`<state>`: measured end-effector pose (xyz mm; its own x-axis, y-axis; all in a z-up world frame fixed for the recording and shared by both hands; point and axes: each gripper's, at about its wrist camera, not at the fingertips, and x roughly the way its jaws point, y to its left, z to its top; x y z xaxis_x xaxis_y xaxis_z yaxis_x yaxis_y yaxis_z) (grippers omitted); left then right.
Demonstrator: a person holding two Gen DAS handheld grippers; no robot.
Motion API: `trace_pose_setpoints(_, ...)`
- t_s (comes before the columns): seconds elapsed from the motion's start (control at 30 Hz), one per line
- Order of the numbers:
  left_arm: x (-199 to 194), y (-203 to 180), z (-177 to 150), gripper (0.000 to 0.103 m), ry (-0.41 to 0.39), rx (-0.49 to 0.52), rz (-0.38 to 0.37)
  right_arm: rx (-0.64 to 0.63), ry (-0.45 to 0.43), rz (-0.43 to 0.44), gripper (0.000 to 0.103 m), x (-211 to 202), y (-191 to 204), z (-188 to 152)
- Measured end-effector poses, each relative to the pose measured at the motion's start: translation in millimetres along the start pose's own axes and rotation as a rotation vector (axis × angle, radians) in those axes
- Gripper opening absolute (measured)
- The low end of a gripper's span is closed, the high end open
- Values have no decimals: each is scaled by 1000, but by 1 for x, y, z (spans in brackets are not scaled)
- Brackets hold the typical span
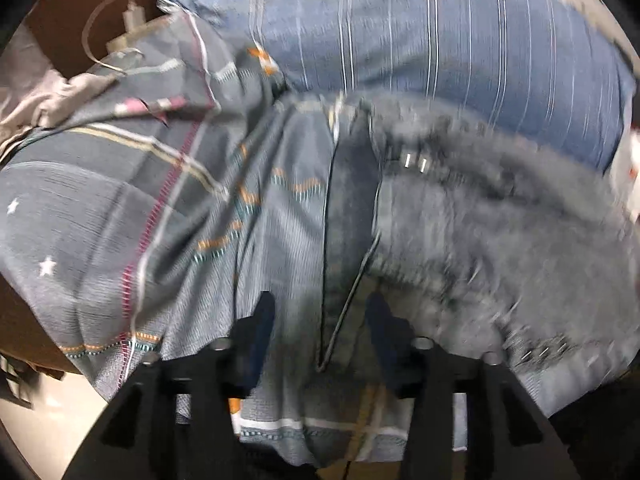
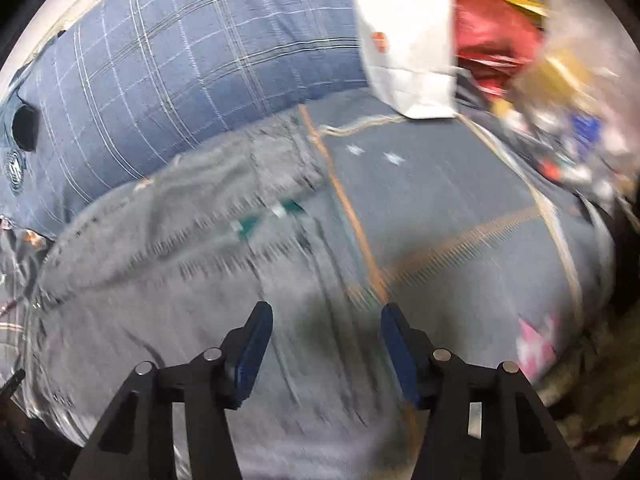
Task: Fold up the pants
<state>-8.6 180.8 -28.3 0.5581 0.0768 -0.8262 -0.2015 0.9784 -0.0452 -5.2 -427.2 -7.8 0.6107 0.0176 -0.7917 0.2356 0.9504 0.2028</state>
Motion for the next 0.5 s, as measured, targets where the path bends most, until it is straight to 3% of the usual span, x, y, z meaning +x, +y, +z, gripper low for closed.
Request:
trace_pose_setpoints(0.07, -14, -8, 4, 54, -60, -5, -23, -2, 26, 17, 60, 29, 11, 21)
trace_pose_setpoints(0.17, -19, -31, 5, 59, -108, 9, -68, -34, 56, -42, 55, 56, 25, 30)
trace_pose_setpoints(0.2, -12, -43, 5, 59, -95, 20, -88, -46, 78, -62, 36, 66, 28, 32)
trace_pose_setpoints(0.27, 8, -60, 1, 59, -44, 47, -104, -101, 105, -136, 19, 77, 32, 26)
trace_pose_setpoints(0.3, 21, -67, -3, 59, -12, 63, -93, -125, 93, -180, 0, 73, 36, 25)
trace_pose_setpoints(0.4, 51, -76, -16, 59, 79, 86, -58, -170, 30, -264, 0, 52, 41, 19)
trace_pose_setpoints(0.5, 52, -75, -25, 60, 54, 90, -54, -185, -24, -360, 0, 39, 38, 11)
